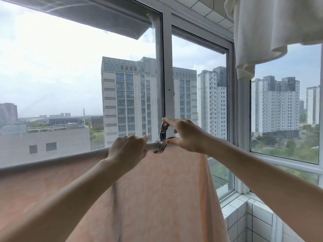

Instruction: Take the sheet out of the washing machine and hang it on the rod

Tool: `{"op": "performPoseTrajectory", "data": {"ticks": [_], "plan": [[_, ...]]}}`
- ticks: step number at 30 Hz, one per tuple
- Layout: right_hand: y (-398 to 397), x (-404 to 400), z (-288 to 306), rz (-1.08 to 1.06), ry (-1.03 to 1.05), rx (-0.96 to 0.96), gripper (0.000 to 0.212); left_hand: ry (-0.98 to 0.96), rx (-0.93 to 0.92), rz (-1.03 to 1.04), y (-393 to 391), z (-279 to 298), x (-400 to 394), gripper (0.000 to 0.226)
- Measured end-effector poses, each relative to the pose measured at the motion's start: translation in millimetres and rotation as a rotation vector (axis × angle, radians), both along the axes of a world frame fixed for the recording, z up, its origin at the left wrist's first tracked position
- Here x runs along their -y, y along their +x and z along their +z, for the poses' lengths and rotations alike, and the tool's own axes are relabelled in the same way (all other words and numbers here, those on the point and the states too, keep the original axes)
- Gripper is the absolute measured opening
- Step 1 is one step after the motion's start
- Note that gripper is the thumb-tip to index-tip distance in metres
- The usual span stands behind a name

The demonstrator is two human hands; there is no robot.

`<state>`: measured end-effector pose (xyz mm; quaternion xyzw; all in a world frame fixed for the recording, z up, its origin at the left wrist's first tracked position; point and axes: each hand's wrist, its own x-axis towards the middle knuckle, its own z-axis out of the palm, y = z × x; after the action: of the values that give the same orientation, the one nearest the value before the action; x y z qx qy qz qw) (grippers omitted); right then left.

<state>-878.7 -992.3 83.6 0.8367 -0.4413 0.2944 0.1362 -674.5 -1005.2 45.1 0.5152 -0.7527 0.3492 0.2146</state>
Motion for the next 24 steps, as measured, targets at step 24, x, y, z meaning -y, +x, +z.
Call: {"op": "performPoseTrajectory", "data": {"ticks": [24], "plan": [[73.3, -30.1, -28.0, -0.093, -0.402, -0.275, 0.040, -0.063, -0.152, -0.074, 55.6, -7.7, -46.2, 0.024]]}}
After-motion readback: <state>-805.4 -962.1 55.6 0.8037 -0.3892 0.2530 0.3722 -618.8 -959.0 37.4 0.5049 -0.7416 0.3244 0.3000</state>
